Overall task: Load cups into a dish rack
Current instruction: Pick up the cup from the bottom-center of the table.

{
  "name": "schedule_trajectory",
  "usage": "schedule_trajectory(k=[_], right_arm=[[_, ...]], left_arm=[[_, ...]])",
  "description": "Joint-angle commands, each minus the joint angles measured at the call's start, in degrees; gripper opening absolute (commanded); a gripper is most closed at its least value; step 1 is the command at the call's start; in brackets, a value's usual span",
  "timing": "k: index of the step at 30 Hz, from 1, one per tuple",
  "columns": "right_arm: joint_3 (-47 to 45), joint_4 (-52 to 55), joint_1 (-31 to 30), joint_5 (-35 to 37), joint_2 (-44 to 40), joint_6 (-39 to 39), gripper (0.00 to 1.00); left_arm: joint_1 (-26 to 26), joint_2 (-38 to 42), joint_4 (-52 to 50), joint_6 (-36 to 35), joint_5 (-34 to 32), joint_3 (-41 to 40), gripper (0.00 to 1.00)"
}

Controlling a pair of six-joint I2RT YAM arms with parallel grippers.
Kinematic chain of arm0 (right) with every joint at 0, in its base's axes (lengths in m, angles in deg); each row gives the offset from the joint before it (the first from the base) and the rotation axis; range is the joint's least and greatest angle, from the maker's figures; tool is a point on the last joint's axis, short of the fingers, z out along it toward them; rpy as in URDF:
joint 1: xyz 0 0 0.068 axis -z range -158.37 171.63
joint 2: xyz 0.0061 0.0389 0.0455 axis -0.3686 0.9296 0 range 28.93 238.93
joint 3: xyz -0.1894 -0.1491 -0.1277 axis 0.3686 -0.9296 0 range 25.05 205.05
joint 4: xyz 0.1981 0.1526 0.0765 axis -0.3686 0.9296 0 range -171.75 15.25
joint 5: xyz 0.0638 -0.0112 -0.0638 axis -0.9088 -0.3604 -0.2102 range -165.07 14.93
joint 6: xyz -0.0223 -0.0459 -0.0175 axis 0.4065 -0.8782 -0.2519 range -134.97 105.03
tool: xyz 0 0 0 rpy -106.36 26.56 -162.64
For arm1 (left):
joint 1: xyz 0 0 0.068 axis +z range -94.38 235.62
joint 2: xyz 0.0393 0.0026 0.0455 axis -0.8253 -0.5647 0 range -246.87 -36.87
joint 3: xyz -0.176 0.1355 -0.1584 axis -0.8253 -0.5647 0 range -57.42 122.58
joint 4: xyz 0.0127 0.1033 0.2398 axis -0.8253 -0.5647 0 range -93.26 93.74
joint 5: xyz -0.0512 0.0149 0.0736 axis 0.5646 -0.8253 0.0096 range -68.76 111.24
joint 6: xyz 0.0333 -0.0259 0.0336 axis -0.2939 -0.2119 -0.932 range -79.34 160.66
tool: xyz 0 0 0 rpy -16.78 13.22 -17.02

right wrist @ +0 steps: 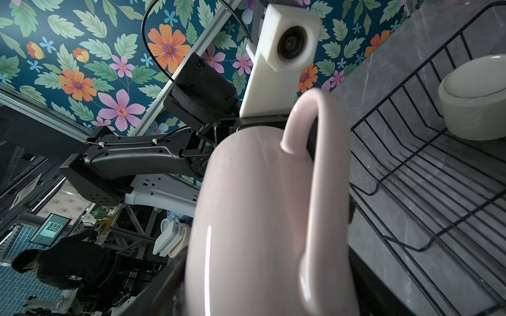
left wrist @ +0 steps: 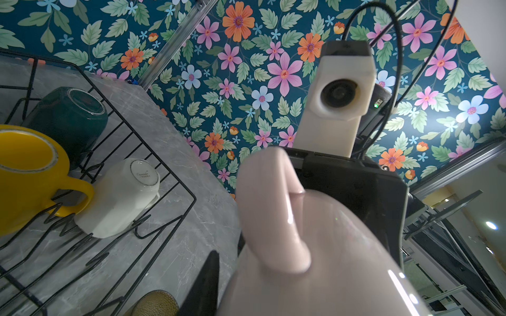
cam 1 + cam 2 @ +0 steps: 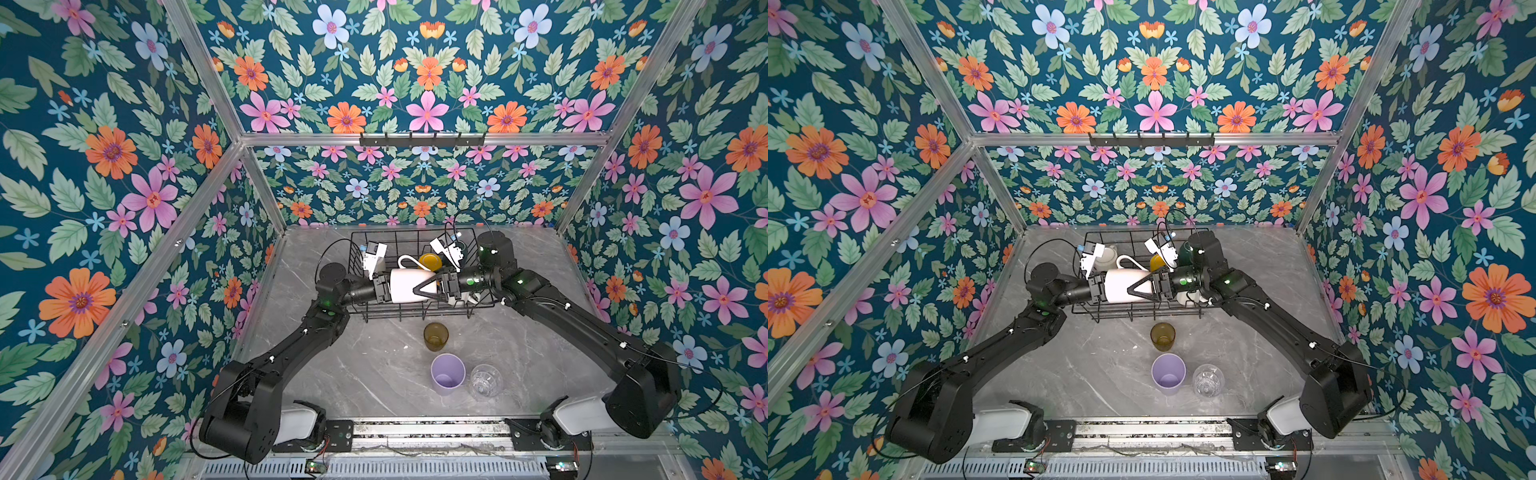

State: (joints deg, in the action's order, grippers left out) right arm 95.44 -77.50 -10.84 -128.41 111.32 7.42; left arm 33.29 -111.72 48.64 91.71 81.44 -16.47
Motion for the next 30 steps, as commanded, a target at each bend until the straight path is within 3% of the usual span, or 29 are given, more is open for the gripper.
schedule_trajectory(k=[1,16,30], right_arm=[[-0.16,-0.77,0.54,3.99,0.05,1.0,0.48],[-1.21,-1.13,1.54,3.86,-1.26,1.43,0.45],[-1.66,-0.47,2.19,4.04,-2.4,1.25,0.43]], left_arm=[[0.3,0.41,2.81,0.02,2.05,0.45,0.34],[1.23,0.49,0.9,-1.1,0.71,0.27,0.58],[2.51,-0.19,-3.37,-3.36,-1.67,0.45,0.62]])
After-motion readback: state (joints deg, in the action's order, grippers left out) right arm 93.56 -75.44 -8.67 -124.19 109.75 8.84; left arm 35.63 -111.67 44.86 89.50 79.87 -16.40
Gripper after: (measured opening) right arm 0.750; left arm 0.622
